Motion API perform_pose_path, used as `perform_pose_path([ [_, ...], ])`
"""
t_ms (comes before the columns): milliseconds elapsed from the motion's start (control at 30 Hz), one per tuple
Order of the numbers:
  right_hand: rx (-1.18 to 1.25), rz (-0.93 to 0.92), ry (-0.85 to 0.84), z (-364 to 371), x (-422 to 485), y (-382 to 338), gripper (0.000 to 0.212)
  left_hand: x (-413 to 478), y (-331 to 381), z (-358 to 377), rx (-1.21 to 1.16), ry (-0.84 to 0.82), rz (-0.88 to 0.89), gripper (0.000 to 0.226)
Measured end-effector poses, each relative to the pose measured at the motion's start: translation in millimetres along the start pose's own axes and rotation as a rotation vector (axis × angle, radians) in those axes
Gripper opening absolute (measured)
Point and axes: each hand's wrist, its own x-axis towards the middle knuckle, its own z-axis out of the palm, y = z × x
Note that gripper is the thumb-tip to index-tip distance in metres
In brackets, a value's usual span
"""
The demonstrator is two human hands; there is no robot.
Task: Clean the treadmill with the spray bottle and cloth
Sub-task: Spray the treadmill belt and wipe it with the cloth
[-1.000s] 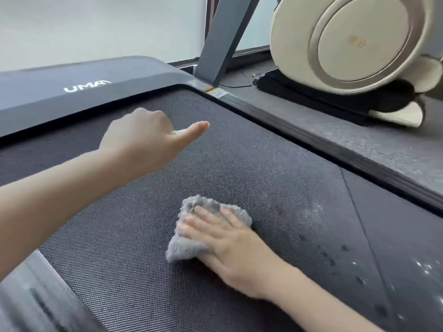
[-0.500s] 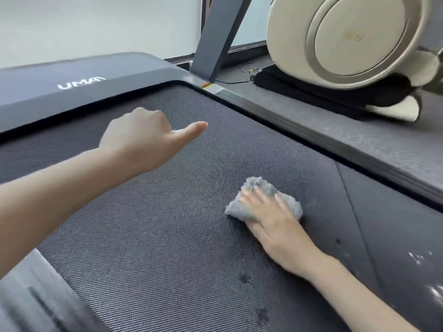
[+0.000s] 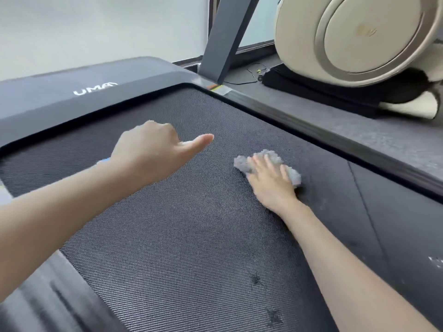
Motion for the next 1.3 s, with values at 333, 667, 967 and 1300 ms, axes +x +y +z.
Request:
perform_pose_path([
  [333,-0.046,-0.639,0.001,14,-25,-92,0.045,-2,-14,-5,0.014,0.010,-0.005,0.083],
  [667,-0.084,0.332,0.031,-16,46,76,0.052,4,-51,-5,-0.018,0.054,0.004,0.103],
  [967,-0.033,-0.014,-0.014,-6,62,-47,0.051,-1,-40,-1,-0.036,0.011,0.024,0.102],
  [1300,0.040,-0.759,-0.108,28,-62,-133,0.051,6,-34,-7,-0.073,0.039,-0.003,0.096],
])
